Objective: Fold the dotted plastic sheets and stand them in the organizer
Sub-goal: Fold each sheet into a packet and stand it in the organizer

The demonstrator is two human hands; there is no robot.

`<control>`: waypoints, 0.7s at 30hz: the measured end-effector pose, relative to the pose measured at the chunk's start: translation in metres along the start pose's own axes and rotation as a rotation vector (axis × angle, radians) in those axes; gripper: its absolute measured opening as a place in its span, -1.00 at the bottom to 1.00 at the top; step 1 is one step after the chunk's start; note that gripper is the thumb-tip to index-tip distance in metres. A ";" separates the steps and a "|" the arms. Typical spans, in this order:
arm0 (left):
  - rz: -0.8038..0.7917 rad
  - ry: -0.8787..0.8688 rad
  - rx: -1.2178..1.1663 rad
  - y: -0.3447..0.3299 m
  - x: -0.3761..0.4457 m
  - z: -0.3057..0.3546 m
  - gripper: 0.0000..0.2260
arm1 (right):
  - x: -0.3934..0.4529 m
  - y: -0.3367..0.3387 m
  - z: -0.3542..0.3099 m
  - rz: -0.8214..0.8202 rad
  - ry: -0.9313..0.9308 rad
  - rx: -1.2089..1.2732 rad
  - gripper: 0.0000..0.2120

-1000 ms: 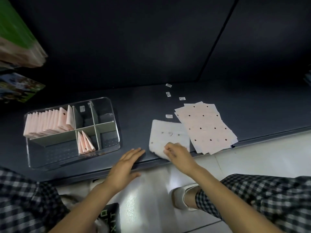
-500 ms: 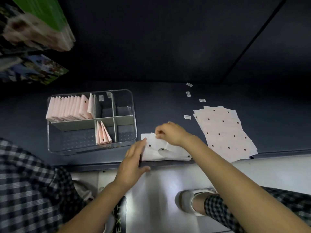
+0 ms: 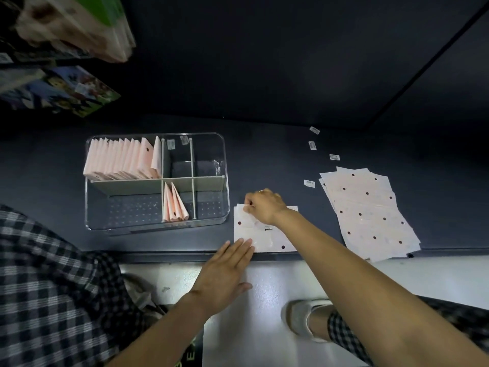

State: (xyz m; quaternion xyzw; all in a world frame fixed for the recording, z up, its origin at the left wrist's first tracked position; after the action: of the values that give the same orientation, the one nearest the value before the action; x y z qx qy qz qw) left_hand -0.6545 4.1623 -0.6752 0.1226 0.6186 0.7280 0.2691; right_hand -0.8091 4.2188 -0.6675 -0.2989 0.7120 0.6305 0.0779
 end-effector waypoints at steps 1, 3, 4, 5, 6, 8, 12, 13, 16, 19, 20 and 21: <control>-0.057 0.011 -0.016 -0.009 0.000 -0.002 -0.30 | -0.003 0.002 0.000 0.022 0.000 0.000 -0.77; -0.054 0.020 -0.007 -0.013 0.001 -0.004 -0.33 | -0.015 0.014 0.001 0.178 0.008 0.011 -0.73; -0.046 0.026 -0.009 -0.013 0.001 -0.004 -0.33 | -0.026 0.020 0.001 0.289 0.022 0.011 -0.72; -0.049 0.035 -0.026 -0.013 0.002 -0.004 -0.33 | -0.040 0.022 0.000 0.376 0.057 0.011 -0.71; -0.045 0.038 -0.028 -0.011 0.003 -0.004 -0.34 | -0.053 0.015 -0.003 0.409 0.115 0.005 -0.69; -0.006 0.033 0.001 -0.003 0.004 -0.003 -0.35 | -0.082 -0.014 -0.009 0.361 0.244 -0.046 -0.63; -0.009 0.063 -0.035 0.000 0.005 -0.008 -0.38 | -0.128 -0.061 0.010 0.316 0.374 -0.330 -0.44; -0.033 0.071 -0.040 -0.002 0.006 -0.010 -0.40 | -0.134 -0.063 0.024 0.321 0.358 -0.355 -0.41; -0.057 0.090 -0.042 -0.001 0.007 -0.014 -0.44 | -0.148 -0.058 0.068 0.338 0.309 -0.378 -0.44; -0.062 0.102 -0.027 0.004 0.012 -0.014 -0.51 | -0.152 -0.045 0.081 0.352 0.302 -0.420 -0.54; -0.047 0.104 -0.006 0.008 0.015 -0.014 -0.54 | -0.152 -0.039 0.079 0.370 0.302 -0.375 -0.60; -0.031 0.104 0.013 0.011 0.018 -0.013 -0.56 | -0.150 -0.033 0.076 0.395 0.308 -0.312 -0.66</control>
State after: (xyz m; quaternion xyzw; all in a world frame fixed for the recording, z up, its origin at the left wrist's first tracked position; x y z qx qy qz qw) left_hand -0.6783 4.1600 -0.6699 0.0770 0.6382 0.7251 0.2471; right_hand -0.6910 4.3385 -0.6372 -0.2552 0.6543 0.6826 -0.2021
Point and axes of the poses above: each hand's wrist, its own x-axis towards the middle knuckle, its own y-axis out of the back of the hand, z = x × y, the point moved 9 cm from there along x, towards the middle knuckle
